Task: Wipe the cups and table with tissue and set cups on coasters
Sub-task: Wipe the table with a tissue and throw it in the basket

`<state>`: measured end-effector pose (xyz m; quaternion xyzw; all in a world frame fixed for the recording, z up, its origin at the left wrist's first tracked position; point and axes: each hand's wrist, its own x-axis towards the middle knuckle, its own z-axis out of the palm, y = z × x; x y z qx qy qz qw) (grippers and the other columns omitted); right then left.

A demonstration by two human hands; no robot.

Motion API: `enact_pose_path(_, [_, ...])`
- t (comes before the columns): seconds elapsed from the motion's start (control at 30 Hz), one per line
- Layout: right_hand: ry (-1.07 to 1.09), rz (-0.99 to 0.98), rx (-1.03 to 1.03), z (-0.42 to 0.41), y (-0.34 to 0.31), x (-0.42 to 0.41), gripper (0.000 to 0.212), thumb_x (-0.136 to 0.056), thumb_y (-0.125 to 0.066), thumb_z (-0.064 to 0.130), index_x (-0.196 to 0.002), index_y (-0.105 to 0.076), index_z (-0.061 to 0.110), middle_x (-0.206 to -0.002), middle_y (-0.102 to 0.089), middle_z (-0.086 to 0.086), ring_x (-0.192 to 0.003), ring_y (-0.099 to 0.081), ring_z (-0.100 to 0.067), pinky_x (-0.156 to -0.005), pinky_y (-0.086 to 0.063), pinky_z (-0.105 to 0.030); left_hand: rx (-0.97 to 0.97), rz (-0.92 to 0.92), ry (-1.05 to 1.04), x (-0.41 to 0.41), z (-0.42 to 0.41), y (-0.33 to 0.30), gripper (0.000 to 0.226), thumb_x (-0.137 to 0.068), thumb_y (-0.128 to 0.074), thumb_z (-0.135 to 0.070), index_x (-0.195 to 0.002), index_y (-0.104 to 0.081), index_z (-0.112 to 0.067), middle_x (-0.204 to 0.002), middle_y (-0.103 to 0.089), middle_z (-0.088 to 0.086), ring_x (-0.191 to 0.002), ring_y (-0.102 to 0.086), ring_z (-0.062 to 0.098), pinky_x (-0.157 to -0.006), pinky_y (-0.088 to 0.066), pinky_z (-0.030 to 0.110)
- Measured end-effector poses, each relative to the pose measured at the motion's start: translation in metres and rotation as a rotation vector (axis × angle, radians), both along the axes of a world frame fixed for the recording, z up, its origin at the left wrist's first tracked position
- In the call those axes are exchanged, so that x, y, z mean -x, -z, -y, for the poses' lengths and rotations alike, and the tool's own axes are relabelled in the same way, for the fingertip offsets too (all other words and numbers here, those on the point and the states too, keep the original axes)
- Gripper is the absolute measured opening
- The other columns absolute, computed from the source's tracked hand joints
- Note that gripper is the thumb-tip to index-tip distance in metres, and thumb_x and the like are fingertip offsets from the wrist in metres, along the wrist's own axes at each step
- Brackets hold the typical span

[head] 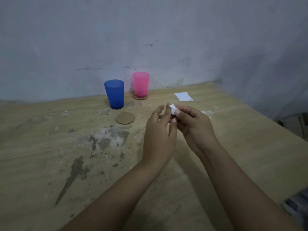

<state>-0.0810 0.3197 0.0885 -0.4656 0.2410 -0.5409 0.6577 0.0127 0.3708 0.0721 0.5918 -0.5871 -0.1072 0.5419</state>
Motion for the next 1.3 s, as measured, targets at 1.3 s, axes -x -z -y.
enact_pose_path(1.3, [0.565,-0.355,-1.261,-0.137,0.353,0.355,0.011,-0.082,-0.050,-0.005,-0.088,-0.060,-0.002,-0.080,-0.063,-0.018,-0.075,-0.062,-0.031,-0.067,-0.048,-0.038,-1.046,0.438,0.743,0.322,-0.028,0.286,0.024,-0.088,-0.050,-0.014,-0.106,-0.063,-0.004,-0.111,-0.064,0.013,-0.099,-0.058,0.025,-0.076,-0.042,0.028])
